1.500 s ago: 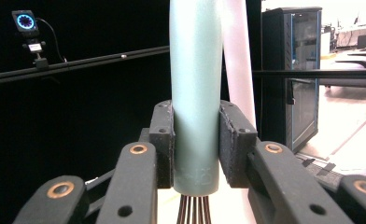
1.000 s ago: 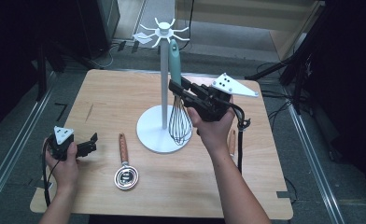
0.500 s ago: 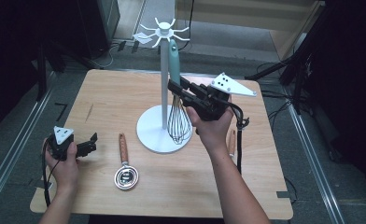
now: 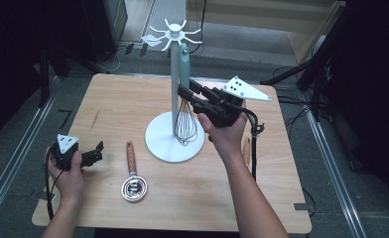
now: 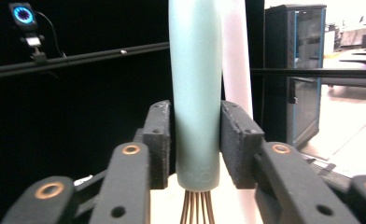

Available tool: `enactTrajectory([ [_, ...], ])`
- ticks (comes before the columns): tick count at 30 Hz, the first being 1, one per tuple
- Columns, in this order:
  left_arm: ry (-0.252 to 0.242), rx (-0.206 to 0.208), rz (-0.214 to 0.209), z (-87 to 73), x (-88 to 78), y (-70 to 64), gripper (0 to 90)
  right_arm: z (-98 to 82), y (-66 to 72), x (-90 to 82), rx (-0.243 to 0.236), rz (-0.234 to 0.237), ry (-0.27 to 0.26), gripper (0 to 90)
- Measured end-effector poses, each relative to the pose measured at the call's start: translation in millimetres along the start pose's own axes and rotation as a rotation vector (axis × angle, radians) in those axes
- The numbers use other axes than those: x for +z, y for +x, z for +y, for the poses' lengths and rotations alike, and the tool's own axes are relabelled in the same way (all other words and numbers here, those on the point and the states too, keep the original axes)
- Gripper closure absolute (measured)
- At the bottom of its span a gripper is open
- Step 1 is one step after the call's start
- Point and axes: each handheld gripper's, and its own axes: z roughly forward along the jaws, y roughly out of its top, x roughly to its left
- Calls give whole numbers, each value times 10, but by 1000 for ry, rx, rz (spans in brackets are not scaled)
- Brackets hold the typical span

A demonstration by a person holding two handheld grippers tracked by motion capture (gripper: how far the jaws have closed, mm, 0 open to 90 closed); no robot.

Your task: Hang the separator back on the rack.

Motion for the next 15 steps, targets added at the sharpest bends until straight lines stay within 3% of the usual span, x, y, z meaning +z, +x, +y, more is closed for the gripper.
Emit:
enactTrajectory([
  [4,-1,0,0,0,1,-2,0,41,-11,-26,-4,-6,-3,645],
  [15,0,0,0,0,0,1,0,152,-67,-27,-35,-82,-21,896],
])
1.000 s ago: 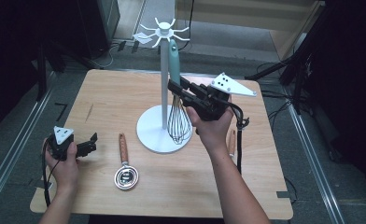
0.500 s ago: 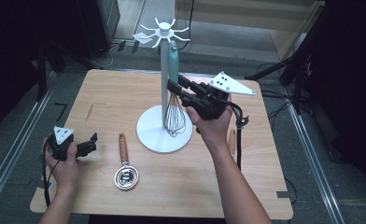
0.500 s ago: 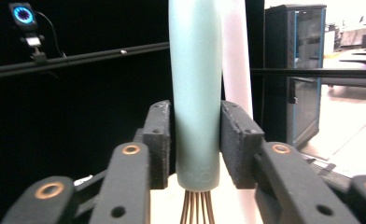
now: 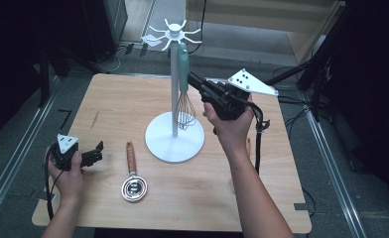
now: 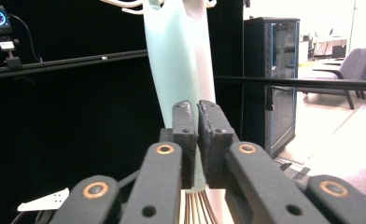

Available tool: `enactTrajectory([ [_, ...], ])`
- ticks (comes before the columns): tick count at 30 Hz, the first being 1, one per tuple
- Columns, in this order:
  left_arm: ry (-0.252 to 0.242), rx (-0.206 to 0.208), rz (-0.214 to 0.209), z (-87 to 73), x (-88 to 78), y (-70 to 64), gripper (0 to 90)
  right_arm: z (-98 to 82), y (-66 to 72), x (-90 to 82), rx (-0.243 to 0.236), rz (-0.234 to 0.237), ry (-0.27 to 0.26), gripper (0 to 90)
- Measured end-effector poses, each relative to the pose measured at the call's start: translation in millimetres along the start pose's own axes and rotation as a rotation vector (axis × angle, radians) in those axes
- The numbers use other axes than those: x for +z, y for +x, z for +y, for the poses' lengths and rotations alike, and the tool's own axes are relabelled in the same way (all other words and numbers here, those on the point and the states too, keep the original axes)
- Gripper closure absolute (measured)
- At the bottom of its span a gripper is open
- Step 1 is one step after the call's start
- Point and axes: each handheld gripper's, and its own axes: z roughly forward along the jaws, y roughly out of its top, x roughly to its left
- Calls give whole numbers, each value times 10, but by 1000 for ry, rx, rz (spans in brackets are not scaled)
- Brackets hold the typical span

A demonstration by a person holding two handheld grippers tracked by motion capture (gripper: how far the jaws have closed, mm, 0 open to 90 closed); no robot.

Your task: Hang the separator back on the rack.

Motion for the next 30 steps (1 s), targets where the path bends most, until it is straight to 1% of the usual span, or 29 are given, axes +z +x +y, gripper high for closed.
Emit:
enactTrajectory([
  [5,1,0,0,0,0,0,0,26,-8,21,-23,-16,-37,900],
  [7,2,1,-2,1,-2,2,0,35,-6,34,-55,-31,-56,900],
  [10,3,1,-2,1,-2,3,0,61,-9,64,-89,-30,-65,900],
  [11,2,0,-2,1,-2,2,0,72,-6,75,-107,-36,-68,900],
  [13,3,2,-2,1,-3,4,0,97,8,90,-136,-70,-61,900],
  [14,2,0,-2,1,-3,3,0,111,9,97,-135,-79,-59,900],
  [15,5,0,-2,2,-5,3,0,125,4,101,-123,-80,-59,900],
  [17,5,1,-2,2,-5,4,0,155,-15,102,-104,-102,-57,900],
  [19,6,1,-3,3,-6,5,0,190,-49,101,-80,-98,-60,900],
  [20,6,1,-3,3,-6,6,0,208,-61,102,-78,-106,-61,900],
  [23,5,-1,-2,3,-5,5,0,262,-92,112,-61,-110,-65,900],
  [24,5,-1,-3,3,-5,5,0,279,-95,119,-58,-108,-66,900],
  [27,5,-1,-3,2,-5,5,0,327,-89,135,-78,-109,-67,900],
  [30,5,-1,-3,2,-6,6,0,375,-88,141,-78,-113,-77,900],
])
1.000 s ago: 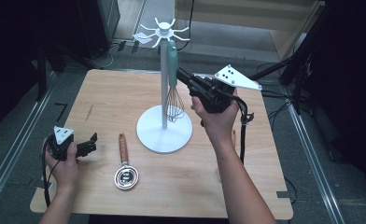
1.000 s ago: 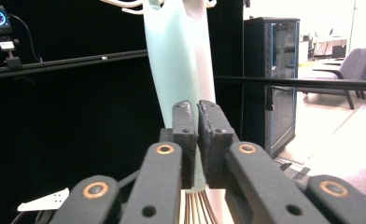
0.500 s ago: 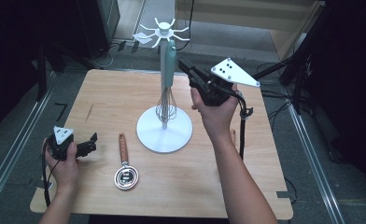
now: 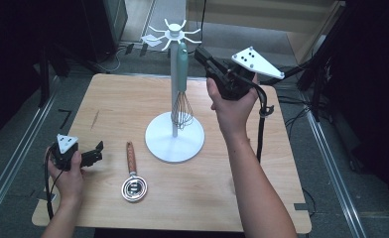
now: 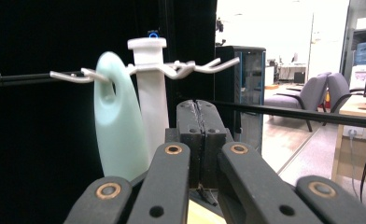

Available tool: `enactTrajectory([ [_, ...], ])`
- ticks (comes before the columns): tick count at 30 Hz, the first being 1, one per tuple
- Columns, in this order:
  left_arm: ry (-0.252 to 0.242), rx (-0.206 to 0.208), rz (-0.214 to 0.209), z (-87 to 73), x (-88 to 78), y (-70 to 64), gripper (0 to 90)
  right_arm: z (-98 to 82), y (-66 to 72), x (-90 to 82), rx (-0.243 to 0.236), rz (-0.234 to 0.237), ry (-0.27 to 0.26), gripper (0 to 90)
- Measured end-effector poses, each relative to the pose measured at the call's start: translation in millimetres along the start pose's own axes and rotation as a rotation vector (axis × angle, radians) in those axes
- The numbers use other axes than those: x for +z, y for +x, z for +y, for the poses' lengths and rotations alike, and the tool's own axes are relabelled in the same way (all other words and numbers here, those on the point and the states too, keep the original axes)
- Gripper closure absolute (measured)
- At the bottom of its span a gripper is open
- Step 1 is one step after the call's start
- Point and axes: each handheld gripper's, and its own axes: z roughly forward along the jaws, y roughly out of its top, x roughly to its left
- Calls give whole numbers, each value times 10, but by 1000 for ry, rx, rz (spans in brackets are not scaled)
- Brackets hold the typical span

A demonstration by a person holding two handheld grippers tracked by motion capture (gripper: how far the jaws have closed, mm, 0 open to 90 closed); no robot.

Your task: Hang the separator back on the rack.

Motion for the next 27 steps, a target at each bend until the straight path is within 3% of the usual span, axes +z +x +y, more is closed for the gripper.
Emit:
enactTrajectory([
  [8,0,-1,0,0,-2,0,0,93,-58,24,9,-26,-31,900],
  [16,1,-3,1,0,-2,1,0,115,-30,17,-3,-7,-42,900],
  [27,0,-3,1,0,-1,0,0,62,66,33,-40,32,-16,900],
])
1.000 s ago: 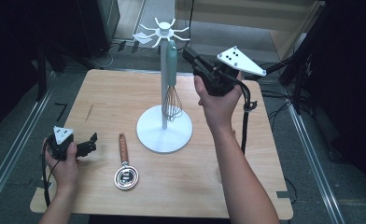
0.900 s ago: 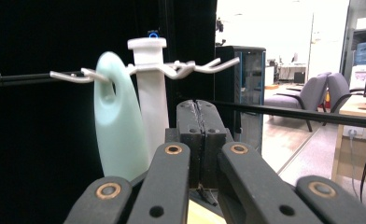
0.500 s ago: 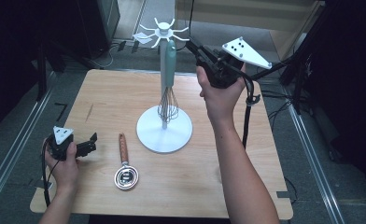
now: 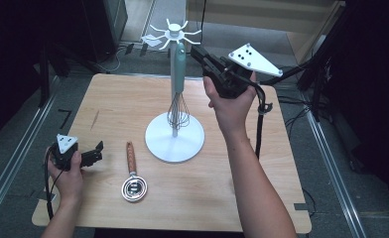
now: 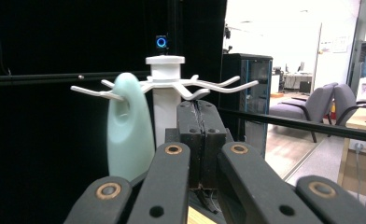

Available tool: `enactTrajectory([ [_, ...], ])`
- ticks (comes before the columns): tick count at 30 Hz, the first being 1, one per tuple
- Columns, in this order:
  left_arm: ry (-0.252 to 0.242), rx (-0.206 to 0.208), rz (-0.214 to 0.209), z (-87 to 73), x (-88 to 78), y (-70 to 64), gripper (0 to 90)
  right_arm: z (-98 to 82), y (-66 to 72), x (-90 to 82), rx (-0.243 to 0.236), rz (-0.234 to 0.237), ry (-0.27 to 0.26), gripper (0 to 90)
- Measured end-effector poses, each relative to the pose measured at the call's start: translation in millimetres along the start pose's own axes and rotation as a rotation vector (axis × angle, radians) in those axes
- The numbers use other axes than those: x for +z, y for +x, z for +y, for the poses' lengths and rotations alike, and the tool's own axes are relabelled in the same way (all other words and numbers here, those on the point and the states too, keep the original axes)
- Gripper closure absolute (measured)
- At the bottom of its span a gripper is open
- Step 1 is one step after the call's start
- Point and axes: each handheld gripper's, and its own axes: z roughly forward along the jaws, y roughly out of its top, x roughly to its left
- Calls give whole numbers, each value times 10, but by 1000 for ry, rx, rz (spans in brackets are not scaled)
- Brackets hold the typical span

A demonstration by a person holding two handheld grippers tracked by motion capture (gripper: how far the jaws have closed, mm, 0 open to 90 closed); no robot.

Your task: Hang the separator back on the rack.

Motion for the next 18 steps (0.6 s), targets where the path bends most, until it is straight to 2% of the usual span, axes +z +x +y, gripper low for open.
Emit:
enactTrajectory([
  [4,0,0,-1,0,0,1,0,0,-6,-1,-2,-10,-1,900],
  [10,0,1,-1,0,1,2,0,24,-84,-4,33,-45,-17,900],
  [18,0,4,-2,0,3,-1,0,60,-51,-28,12,-21,-31,900],
])
